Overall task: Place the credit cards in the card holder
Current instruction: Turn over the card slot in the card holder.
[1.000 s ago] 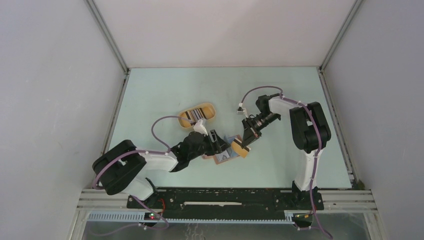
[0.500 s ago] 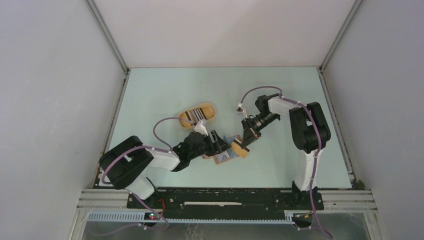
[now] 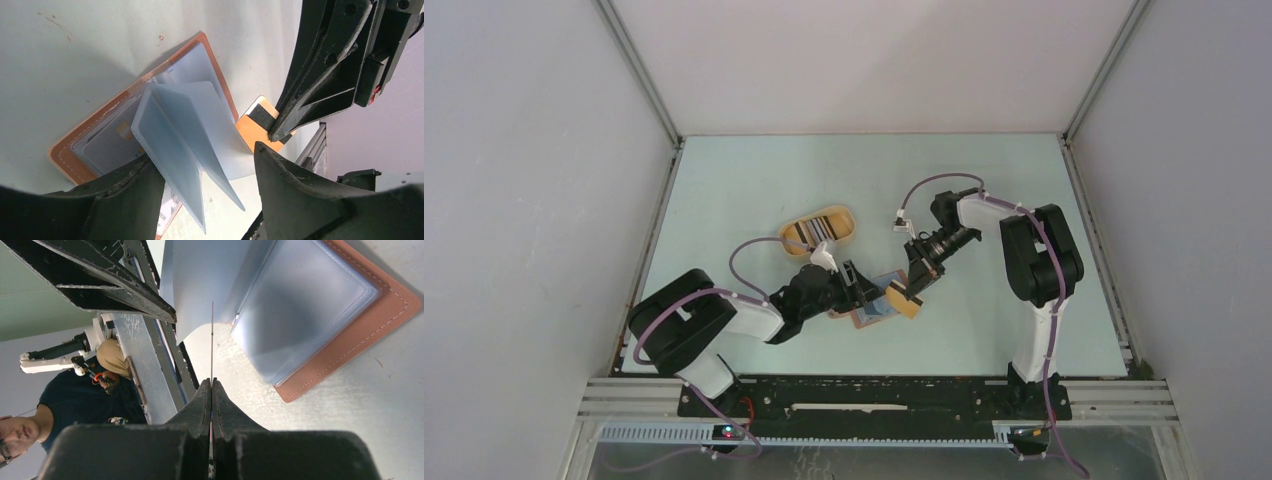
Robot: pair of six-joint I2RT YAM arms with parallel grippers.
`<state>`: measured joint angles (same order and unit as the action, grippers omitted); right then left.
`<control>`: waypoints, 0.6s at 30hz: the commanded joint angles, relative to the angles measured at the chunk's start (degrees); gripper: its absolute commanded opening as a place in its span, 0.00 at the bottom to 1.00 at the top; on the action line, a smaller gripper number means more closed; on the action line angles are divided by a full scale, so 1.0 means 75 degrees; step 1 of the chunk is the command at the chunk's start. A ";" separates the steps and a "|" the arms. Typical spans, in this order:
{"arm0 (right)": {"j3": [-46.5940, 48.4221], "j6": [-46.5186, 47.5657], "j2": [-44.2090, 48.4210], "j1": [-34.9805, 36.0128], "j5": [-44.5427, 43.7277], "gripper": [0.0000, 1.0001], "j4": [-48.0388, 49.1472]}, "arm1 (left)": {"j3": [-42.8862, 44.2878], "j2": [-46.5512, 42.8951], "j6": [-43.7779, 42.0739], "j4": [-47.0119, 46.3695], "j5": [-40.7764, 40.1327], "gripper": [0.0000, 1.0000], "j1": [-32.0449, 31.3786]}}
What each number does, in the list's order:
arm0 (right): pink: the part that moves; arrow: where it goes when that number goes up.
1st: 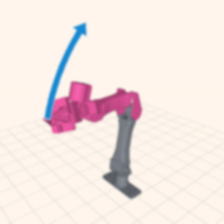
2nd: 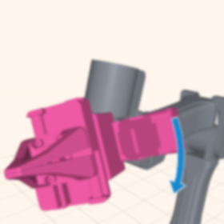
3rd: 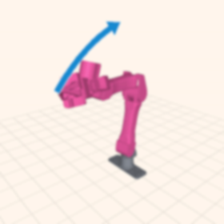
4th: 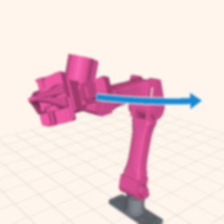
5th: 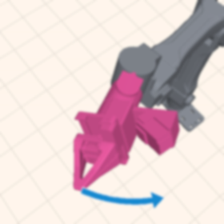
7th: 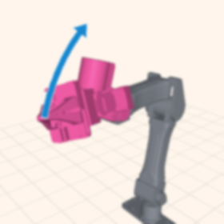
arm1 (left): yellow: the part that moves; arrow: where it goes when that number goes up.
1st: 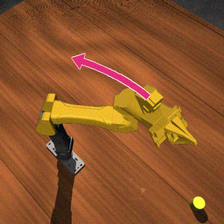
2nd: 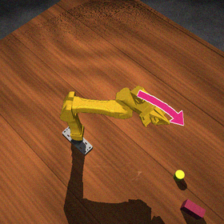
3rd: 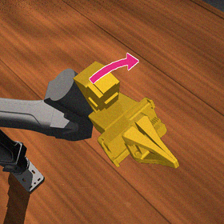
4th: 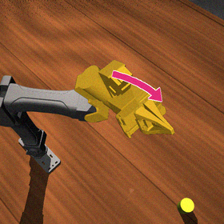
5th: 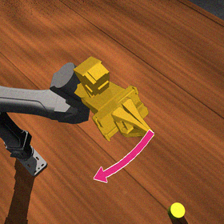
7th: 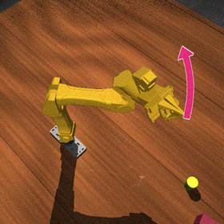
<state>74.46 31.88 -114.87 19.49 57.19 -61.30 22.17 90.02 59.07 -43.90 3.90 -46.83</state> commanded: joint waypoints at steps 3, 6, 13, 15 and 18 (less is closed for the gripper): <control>0.0248 0.0041 0.0617 -0.0174 -0.0290 0.00 0.0172 | -0.0179 0.0009 0.0034 -0.0302 0.0098 0.67 0.0046; 0.0175 0.0031 0.0958 -0.0405 -0.0412 0.00 0.0275 | -0.0191 -0.0041 0.0023 -0.0311 0.0100 0.67 0.0045; -0.0181 0.0077 0.1894 -0.0998 -0.0401 0.00 0.0589 | -0.0194 -0.0030 -0.0023 -0.0311 0.0084 0.68 0.0057; -0.0189 0.0364 0.1927 -0.1004 -0.0144 0.00 0.0397 | -0.0180 -0.0016 -0.0032 -0.0311 0.0089 0.68 0.0057; -0.0189 0.1010 0.2008 -0.0876 0.0272 0.00 0.0012 | -0.0179 -0.0002 -0.0037 -0.0311 0.0095 0.68 0.0058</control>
<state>73.76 33.15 -101.38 11.38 54.96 -58.26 21.65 90.02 59.07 -44.69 3.90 -46.74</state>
